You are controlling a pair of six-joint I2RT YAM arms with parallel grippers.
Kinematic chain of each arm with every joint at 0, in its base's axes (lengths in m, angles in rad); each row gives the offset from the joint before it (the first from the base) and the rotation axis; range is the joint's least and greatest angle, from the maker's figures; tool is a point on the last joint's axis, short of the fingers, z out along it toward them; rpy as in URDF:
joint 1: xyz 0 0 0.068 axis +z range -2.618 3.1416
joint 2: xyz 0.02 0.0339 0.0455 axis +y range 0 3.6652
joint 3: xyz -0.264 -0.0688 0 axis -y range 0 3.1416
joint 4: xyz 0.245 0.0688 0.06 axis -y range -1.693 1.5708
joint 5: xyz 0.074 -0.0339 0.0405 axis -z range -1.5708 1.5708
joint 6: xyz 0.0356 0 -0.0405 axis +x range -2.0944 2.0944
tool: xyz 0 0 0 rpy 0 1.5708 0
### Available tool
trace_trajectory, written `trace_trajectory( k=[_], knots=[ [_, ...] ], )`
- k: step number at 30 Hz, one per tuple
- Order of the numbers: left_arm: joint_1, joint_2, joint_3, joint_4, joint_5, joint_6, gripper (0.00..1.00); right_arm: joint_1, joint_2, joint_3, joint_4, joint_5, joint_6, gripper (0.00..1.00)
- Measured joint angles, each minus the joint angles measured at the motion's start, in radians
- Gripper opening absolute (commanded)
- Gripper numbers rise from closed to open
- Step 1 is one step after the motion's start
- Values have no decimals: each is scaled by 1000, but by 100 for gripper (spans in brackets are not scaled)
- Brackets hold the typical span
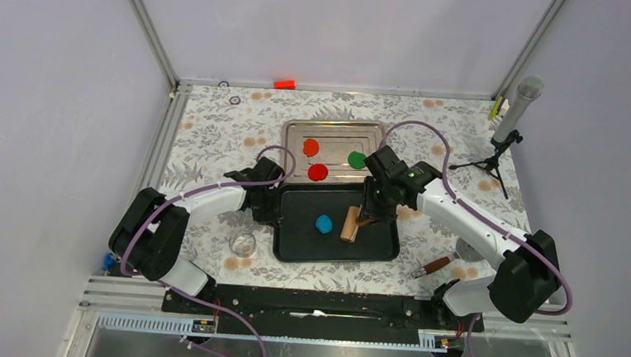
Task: Roll out the dumpling wrappers from the dough
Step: Flatten out the dough on the work surface.
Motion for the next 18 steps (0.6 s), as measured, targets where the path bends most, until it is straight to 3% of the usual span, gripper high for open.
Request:
trace_trajectory(
  k=[8, 14, 18],
  knots=[
    [-3, 0, 0, -2, 1, 1, 0, 2, -1, 96, -50, -24, -6, 0],
    [-5, 0, 0, -3, 0, 1, 0, 10, 42, 145, 37, -132, 3, 0],
    [-5, 0, 0, -3, 0, 1, 0, 13, 89, 86, 104, -158, 12, 0]
  ],
)
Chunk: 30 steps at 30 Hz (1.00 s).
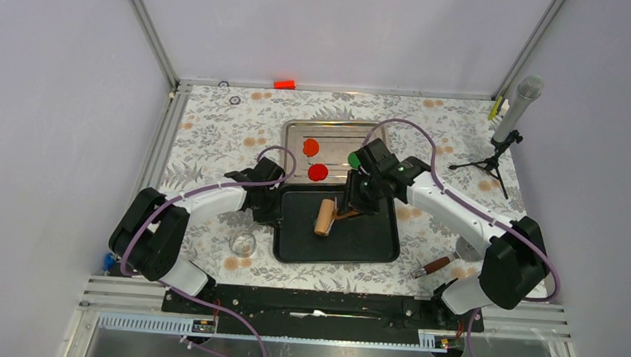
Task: Roll out the dumpling wrappers from the dough
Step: Flatten out the dough on the work surface.
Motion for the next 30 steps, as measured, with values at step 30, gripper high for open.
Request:
trace_trajectory(
  k=[30],
  knots=[
    [-3, 0, 0, -1, -4, 0, 0, 0, -71, -151, 130, -18, 46, 0]
  ],
)
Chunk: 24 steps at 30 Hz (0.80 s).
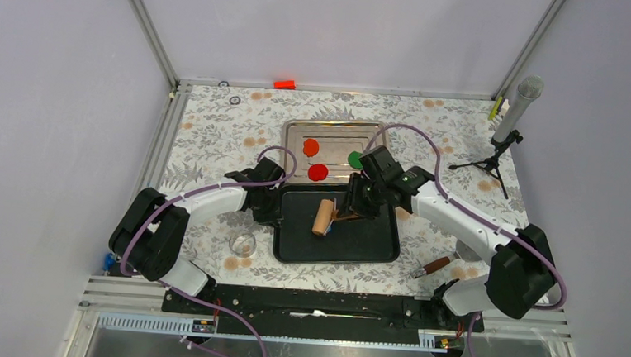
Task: Roll out the dumpling wrappers from the dough
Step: Flatten out the dough on the work surface.
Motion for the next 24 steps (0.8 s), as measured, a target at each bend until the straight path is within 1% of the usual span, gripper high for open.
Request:
trace_trajectory(
  k=[5, 9, 18, 24],
  knots=[
    [0, 0, 0, 0, 0, 0, 0, 3, 50, 32, 22, -22, 3, 0],
    [0, 0, 0, 0, 0, 1, 0, 6, 57, 27, 42, -24, 3, 0],
    [0, 0, 0, 0, 0, 2, 0, 6, -64, -95, 72, -2, 5, 0],
    [0, 0, 0, 0, 0, 2, 0, 6, -87, -104, 51, 13, 5, 0]
  ],
)
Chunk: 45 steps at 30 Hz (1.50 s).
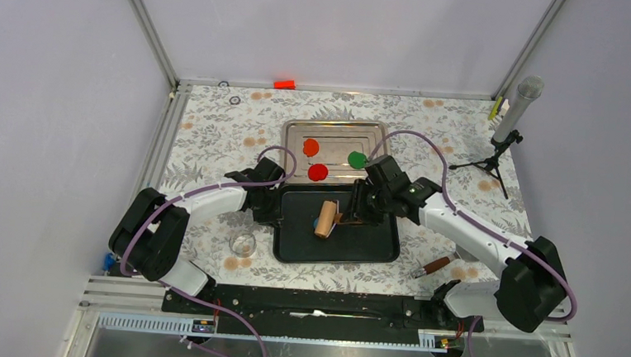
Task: Roll out the dumpling wrappers from the dough
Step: Flatten out the dough on the work surface.
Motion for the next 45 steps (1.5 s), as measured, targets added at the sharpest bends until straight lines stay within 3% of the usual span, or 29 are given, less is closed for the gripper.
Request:
trace_trajectory(
  k=[15, 29, 45],
  knots=[
    [-4, -1, 0, 0, -2, 0, 0, 0, 158, 101, 48, -61, 16, 0],
    [-17, -1, 0, -2, 0, -1, 0, -21, -18, -55, 60, -43, 24, 0],
    [-22, -7, -4, 0, -1, -1, 0, -21, 149, 60, 82, -94, 24, 0]
  ],
)
